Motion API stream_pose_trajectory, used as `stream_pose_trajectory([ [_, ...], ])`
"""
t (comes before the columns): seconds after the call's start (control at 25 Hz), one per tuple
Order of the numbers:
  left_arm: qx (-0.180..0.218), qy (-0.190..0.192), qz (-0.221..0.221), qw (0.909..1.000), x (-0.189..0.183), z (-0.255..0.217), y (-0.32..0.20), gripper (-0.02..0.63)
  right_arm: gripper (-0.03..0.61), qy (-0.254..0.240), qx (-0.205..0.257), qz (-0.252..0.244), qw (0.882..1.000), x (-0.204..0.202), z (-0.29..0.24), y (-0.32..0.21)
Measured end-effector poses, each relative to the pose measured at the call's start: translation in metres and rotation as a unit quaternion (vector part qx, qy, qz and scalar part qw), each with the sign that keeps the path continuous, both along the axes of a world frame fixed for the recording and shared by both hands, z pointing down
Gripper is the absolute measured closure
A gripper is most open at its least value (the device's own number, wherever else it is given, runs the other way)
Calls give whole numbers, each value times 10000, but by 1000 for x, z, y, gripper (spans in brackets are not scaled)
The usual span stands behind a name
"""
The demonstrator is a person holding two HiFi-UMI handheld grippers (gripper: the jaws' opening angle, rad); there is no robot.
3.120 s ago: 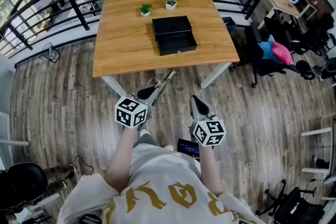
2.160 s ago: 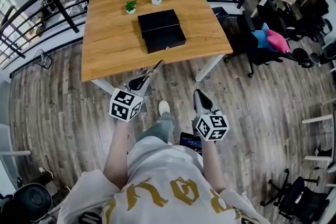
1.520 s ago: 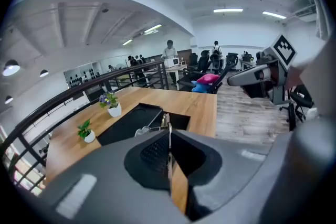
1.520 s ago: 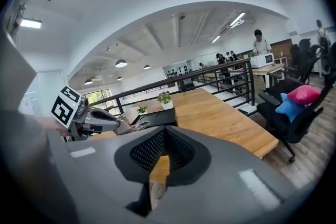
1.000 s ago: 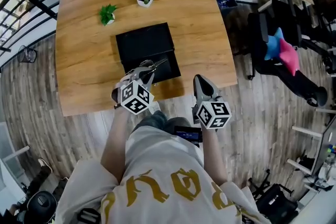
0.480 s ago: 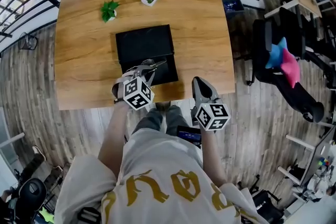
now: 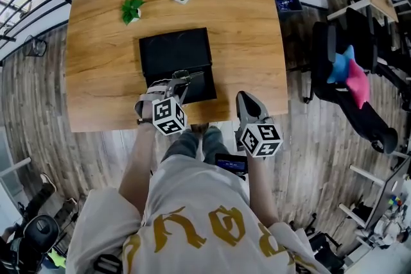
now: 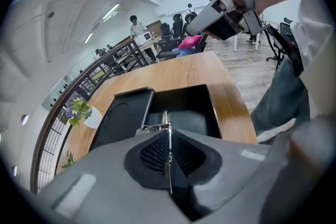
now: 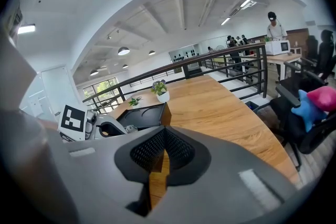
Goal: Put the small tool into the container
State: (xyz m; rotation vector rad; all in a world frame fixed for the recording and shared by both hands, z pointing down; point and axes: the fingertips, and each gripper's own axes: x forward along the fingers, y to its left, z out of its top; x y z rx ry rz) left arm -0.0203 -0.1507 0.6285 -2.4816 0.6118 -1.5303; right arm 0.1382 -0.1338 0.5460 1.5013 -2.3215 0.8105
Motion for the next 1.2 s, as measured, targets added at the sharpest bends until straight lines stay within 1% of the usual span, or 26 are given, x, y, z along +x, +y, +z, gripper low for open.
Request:
stream_pose_trajectory([
  [0.2, -133, -105, 140, 9998, 3, 5, 11, 600, 554, -90, -145, 13, 9999, -2, 8, 9],
  [0.36, -537, -134, 216, 9982, 6, 10, 19, 571, 553, -102, -146, -35, 9998, -5, 7, 9],
  [0.64, -917, -147, 198, 9955, 7, 14, 25, 554, 553, -115, -170, -6, 9998, -1, 6, 11],
  [0.88, -1355, -250, 269, 9901, 6, 18, 32, 542, 552, -113, -226, -32, 9997, -2, 13, 12],
  [1.0, -1725, -218, 248, 9845, 7, 16, 33, 539, 554, -120, -229, -24, 9997, -1, 13, 13],
  [1.08, -1940, -141, 186, 9807, 8, 15, 33, 507, 554, -125, -239, -15, 9996, 0, 14, 14],
  [1.2, -1913, -15, 33, 9815, 9, 13, 24, 506, 552, -132, -259, 11, 9996, 1, 15, 14],
])
